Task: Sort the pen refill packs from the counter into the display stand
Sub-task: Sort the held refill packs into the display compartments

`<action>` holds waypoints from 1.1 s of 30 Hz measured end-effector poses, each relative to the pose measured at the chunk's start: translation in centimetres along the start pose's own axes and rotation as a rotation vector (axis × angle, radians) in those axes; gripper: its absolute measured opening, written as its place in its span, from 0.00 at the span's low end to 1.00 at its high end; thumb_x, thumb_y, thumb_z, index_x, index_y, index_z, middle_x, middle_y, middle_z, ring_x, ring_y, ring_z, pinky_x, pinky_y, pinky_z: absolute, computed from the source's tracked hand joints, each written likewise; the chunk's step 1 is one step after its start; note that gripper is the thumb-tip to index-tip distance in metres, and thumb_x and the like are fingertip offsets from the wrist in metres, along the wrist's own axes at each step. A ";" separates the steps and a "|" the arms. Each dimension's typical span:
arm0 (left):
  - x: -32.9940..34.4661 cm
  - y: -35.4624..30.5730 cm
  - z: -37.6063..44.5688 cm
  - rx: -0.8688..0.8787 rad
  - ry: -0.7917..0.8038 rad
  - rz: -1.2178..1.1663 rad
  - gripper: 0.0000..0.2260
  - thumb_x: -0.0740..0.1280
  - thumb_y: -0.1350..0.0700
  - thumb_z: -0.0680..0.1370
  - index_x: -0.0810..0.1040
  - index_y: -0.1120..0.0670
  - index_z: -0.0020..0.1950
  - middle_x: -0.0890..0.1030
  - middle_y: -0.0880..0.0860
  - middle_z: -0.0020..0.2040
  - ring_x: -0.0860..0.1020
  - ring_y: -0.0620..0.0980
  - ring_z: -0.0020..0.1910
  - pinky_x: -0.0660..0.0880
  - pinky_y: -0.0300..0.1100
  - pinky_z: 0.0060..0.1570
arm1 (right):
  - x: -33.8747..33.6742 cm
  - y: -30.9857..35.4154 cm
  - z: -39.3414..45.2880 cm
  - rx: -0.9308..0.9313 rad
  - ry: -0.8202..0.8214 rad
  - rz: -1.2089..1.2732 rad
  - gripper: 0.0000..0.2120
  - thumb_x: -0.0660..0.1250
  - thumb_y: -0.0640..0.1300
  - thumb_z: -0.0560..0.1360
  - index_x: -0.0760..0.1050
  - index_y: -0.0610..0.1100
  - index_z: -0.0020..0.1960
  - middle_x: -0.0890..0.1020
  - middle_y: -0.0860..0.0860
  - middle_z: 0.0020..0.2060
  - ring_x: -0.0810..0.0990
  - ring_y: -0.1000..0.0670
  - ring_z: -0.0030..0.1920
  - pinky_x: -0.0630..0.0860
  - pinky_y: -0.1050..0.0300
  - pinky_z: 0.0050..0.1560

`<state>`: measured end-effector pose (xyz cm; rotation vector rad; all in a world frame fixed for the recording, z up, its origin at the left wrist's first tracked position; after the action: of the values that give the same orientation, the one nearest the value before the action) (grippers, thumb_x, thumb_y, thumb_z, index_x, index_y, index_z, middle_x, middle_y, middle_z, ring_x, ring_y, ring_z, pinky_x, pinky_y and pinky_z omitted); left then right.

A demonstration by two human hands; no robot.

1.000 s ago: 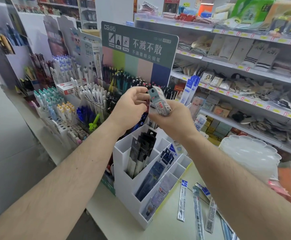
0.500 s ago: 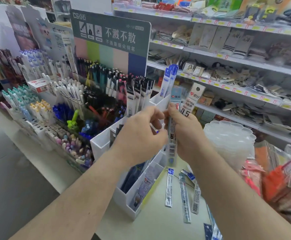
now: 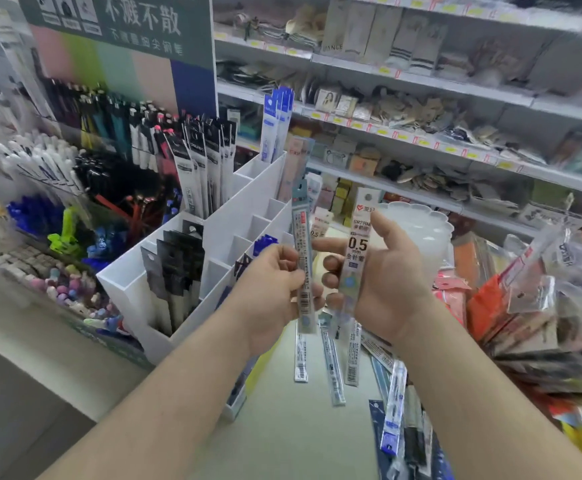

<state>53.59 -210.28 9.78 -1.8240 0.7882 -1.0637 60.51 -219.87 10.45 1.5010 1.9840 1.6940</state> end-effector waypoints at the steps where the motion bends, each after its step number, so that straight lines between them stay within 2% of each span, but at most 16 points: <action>1: 0.2 0.3 0.1 -0.032 0.003 -0.040 0.11 0.54 0.71 0.81 0.69 0.57 0.48 0.72 0.56 0.38 0.74 0.50 0.30 0.75 0.45 0.31 | -0.3 -0.1 -0.3 0.008 0.008 0.008 0.31 0.56 0.62 0.74 0.82 0.36 0.51 0.71 0.47 0.34 0.69 0.48 0.33 0.63 0.56 0.34; 3: 0.7 0.9 0.4 -0.086 0.022 -0.102 0.08 0.56 0.66 0.81 0.70 0.57 0.46 0.71 0.53 0.35 0.69 0.48 0.28 0.67 0.40 0.27 | -0.8 -0.1 -0.8 0.002 -0.001 0.010 0.27 0.57 0.57 0.70 0.81 0.36 0.51 0.71 0.47 0.34 0.69 0.48 0.33 0.60 0.56 0.34; 5: 1.2 1.2 0.6 -0.114 0.052 -0.139 0.07 0.58 0.59 0.82 0.70 0.56 0.44 0.70 0.52 0.35 0.66 0.47 0.27 0.62 0.37 0.25 | -1.2 0.1 -1.2 -0.020 -0.040 -0.009 0.18 0.57 0.53 0.69 0.77 0.40 0.45 0.69 0.48 0.33 0.69 0.48 0.32 0.60 0.57 0.33; 7: 1.1 1.3 0.9 -0.108 0.064 -0.154 0.05 0.59 0.58 0.82 0.70 0.56 0.47 0.71 0.52 0.36 0.67 0.47 0.27 0.61 0.37 0.25 | -1.6 0.2 -1.3 -0.048 -0.103 -0.024 0.12 0.55 0.49 0.75 0.70 0.44 0.39 0.69 0.49 0.31 0.68 0.49 0.30 0.61 0.59 0.30; 10: 0.9 1.4 1.0 -0.104 0.085 -0.161 0.04 0.58 0.60 0.83 0.70 0.57 0.50 0.72 0.54 0.39 0.67 0.46 0.26 0.61 0.35 0.23 | -2.6 0.6 -1.2 -0.129 -0.191 -0.043 0.13 0.54 0.46 0.81 0.69 0.43 0.40 0.72 0.49 0.31 0.70 0.49 0.29 0.66 0.59 0.27; 14: 0.1 0.8 0.8 -0.016 0.026 -0.012 0.08 0.56 0.60 0.85 0.73 0.59 0.51 0.78 0.54 0.40 0.74 0.47 0.27 0.69 0.36 0.23 | -2.8 1.8 -1.4 -0.283 -0.272 -0.126 0.10 0.59 0.41 0.83 0.73 0.42 0.43 0.76 0.50 0.28 0.75 0.50 0.31 0.75 0.54 0.35; 16: -0.3 0.5 0.6 0.041 -0.013 0.096 0.09 0.56 0.60 0.85 0.75 0.58 0.52 0.81 0.54 0.41 0.77 0.47 0.28 0.74 0.38 0.27 | -2.3 2.2 -1.4 -0.315 -0.261 -0.120 0.10 0.61 0.40 0.82 0.74 0.42 0.43 0.79 0.50 0.27 0.77 0.50 0.31 0.76 0.57 0.33; 17: -0.4 0.3 0.6 0.064 -0.027 0.135 0.09 0.56 0.60 0.85 0.76 0.57 0.52 0.82 0.54 0.41 0.79 0.47 0.29 0.76 0.39 0.28 | -2.2 2.2 -1.3 -0.323 -0.248 -0.098 0.09 0.62 0.40 0.82 0.75 0.42 0.43 0.81 0.50 0.29 0.79 0.51 0.30 0.77 0.58 0.31; 19: -0.7 -0.1 0.6 0.109 -0.050 0.195 0.09 0.57 0.61 0.85 0.76 0.56 0.52 0.83 0.53 0.42 0.80 0.47 0.30 0.77 0.40 0.31 | -2.4 2.1 -0.9 -0.348 -0.259 -0.091 0.08 0.63 0.40 0.81 0.76 0.42 0.43 0.83 0.48 0.33 0.80 0.50 0.32 0.79 0.56 0.35; 20: -0.9 -0.4 0.7 0.132 -0.067 0.211 0.09 0.57 0.61 0.84 0.76 0.55 0.52 0.83 0.53 0.43 0.80 0.47 0.31 0.78 0.40 0.31 | -2.9 2.2 -0.6 -0.373 -0.294 -0.131 0.07 0.65 0.40 0.80 0.77 0.42 0.44 0.82 0.47 0.34 0.78 0.49 0.33 0.78 0.54 0.37; 23: -2.0 -1.5 1.0 0.217 -0.145 0.215 0.09 0.58 0.66 0.82 0.76 0.56 0.50 0.82 0.53 0.42 0.80 0.46 0.30 0.80 0.40 0.32 | -4.6 3.0 0.3 -0.463 -0.433 -0.281 0.08 0.68 0.39 0.79 0.77 0.44 0.41 0.74 0.48 0.31 0.68 0.54 0.26 0.65 0.58 0.29; 25: -2.7 -2.4 1.5 0.279 -0.195 0.227 0.11 0.58 0.69 0.81 0.75 0.55 0.50 0.82 0.53 0.44 0.81 0.45 0.32 0.80 0.38 0.34 | -5.3 3.7 1.1 -0.499 -0.512 -0.371 0.06 0.68 0.38 0.79 0.78 0.41 0.43 0.74 0.47 0.30 0.71 0.56 0.25 0.64 0.57 0.27; 28: -3.4 -3.5 2.7 0.329 -0.246 0.245 0.13 0.58 0.69 0.81 0.76 0.53 0.51 0.83 0.51 0.46 0.82 0.45 0.38 0.79 0.38 0.39 | -5.7 4.7 3.1 -0.544 -0.595 -0.457 0.05 0.69 0.38 0.78 0.78 0.40 0.43 0.80 0.46 0.32 0.78 0.58 0.28 0.74 0.55 0.35; 31: -3.8 -4.2 3.6 0.346 -0.286 0.243 0.14 0.59 0.69 0.81 0.76 0.51 0.51 0.84 0.49 0.46 0.82 0.44 0.41 0.80 0.41 0.44 | -5.6 5.7 6.2 -0.573 -0.621 -0.499 0.09 0.69 0.39 0.78 0.79 0.48 0.39 0.83 0.50 0.34 0.84 0.51 0.39 0.80 0.49 0.49; 33: -4.1 -4.4 4.0 0.350 -0.294 0.228 0.14 0.59 0.69 0.81 0.76 0.51 0.51 0.84 0.47 0.45 0.82 0.42 0.40 0.80 0.39 0.44 | -5.3 6.5 8.4 -0.584 -0.622 -0.550 0.12 0.70 0.40 0.77 0.79 0.51 0.36 0.84 0.53 0.33 0.86 0.46 0.42 0.81 0.43 0.52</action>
<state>55.86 -203.55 11.25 -1.5062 0.5746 -0.7136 72.33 -218.86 10.12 0.9759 1.2575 1.2098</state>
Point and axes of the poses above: each hand's wrist, its own z-axis towards the middle knuckle, its own x-axis out of the palm, y = z × x, the point moved 8 cm from there along z, towards the middle knuckle
